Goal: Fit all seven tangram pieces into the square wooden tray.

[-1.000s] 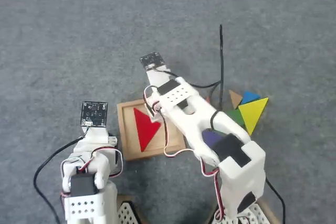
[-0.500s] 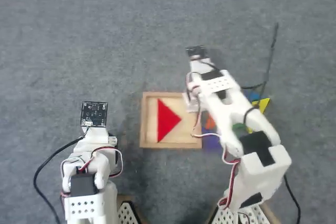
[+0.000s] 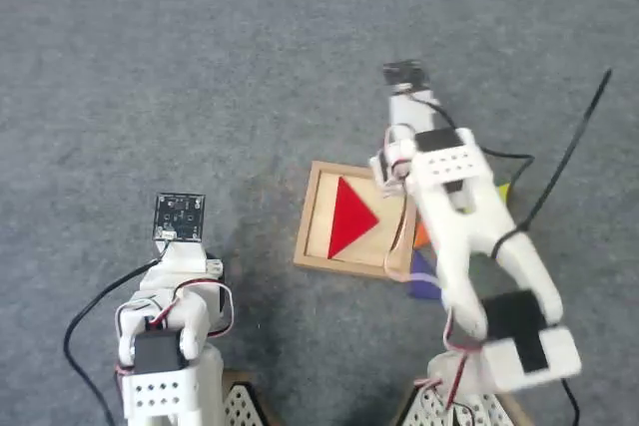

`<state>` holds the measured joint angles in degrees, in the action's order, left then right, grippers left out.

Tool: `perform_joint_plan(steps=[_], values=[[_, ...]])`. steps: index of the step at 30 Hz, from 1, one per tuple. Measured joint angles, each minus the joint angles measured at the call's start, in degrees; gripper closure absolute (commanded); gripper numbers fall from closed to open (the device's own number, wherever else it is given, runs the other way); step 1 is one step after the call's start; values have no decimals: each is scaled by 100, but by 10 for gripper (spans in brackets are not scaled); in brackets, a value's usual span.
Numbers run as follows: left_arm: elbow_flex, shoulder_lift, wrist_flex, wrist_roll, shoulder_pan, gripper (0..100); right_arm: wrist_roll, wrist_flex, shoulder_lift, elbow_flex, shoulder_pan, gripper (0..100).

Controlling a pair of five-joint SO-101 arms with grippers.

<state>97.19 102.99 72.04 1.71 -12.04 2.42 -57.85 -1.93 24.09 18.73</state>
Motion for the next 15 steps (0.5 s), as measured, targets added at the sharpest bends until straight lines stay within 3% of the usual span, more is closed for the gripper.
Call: perform_joint_plan(steps=[4,15], values=[[0,0,0,0,0,982,466,-53,-167,378,598,983],[0,0,0,0,0,982,264,-53,141,457,352,991]])
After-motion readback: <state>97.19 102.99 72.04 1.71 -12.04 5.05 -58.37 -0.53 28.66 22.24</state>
